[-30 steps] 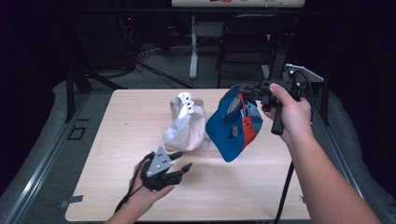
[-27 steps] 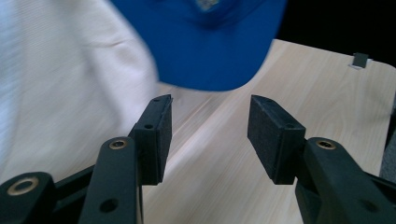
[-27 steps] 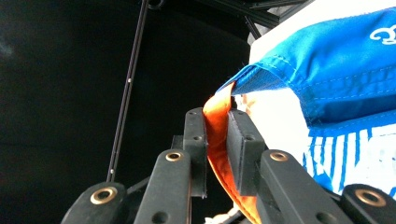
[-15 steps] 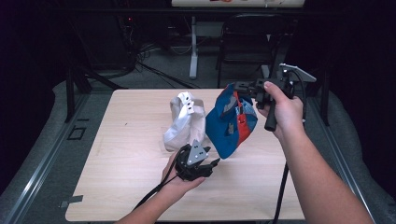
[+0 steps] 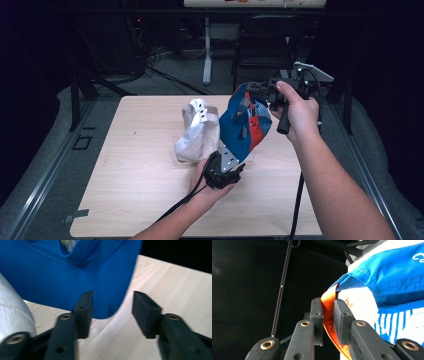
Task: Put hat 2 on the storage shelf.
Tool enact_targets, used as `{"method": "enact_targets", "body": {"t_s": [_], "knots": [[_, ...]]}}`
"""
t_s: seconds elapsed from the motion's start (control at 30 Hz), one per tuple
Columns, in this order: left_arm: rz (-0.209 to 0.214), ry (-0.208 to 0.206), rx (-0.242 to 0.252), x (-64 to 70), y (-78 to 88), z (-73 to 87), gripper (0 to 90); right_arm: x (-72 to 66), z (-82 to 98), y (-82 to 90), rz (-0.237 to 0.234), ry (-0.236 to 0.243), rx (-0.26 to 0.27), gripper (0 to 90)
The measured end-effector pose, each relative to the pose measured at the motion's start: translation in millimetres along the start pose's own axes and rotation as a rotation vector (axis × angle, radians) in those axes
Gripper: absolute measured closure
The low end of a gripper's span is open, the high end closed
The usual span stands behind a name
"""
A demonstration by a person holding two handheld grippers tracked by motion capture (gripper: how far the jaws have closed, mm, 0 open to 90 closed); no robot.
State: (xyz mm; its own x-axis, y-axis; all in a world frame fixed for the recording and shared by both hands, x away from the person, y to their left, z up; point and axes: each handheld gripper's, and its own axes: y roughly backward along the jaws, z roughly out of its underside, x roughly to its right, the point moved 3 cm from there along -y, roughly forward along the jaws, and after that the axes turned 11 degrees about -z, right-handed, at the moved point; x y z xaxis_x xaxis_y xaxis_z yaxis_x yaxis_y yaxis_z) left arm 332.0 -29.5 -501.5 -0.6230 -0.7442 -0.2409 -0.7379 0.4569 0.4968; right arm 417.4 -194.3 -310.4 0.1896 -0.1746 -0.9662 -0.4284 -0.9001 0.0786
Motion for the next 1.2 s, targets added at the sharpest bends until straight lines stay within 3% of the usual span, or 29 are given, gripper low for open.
{"method": "enact_targets", "body": {"t_s": [0.13,0.23,0.3,0.33,0.4,0.53,1.03,1.2], "knots": [[-0.004,-0.023,-0.027,-2.0,-2.4,-0.4,79.8,1.0,0.3,0.8,0.009,-0.006,0.006,78.7],[-0.008,-0.037,-0.013,-6.2,-0.1,0.1,84.3,-0.1,-0.5,4.0,0.005,-0.007,0.012,78.7],[-0.003,-0.025,-0.001,-11.6,2.3,-0.1,88.1,-0.2,-1.4,7.2,0.004,0.001,0.016,78.7],[0.011,-0.015,-0.002,-14.0,3.0,-0.3,87.8,-0.8,-1.8,8.4,0.007,-0.006,0.028,78.7],[-0.007,-0.016,0.003,-16.3,3.5,-0.2,88.2,-0.8,-2.8,12.9,0.002,-0.002,0.03,78.8],[0.02,0.04,0.017,-20.8,2.3,3.8,88.1,1.2,-2.3,16.7,0.006,-0.002,0.031,78.8],[0.018,0.049,-0.015,-20.8,-12.9,18.8,88.2,30.9,0.2,20.2,0.014,-0.046,0.033,78.8],[0.003,0.039,-0.046,-24.5,-17.0,26.9,88.0,40.7,0.8,23.6,0.021,-0.061,0.037,78.7]]}}
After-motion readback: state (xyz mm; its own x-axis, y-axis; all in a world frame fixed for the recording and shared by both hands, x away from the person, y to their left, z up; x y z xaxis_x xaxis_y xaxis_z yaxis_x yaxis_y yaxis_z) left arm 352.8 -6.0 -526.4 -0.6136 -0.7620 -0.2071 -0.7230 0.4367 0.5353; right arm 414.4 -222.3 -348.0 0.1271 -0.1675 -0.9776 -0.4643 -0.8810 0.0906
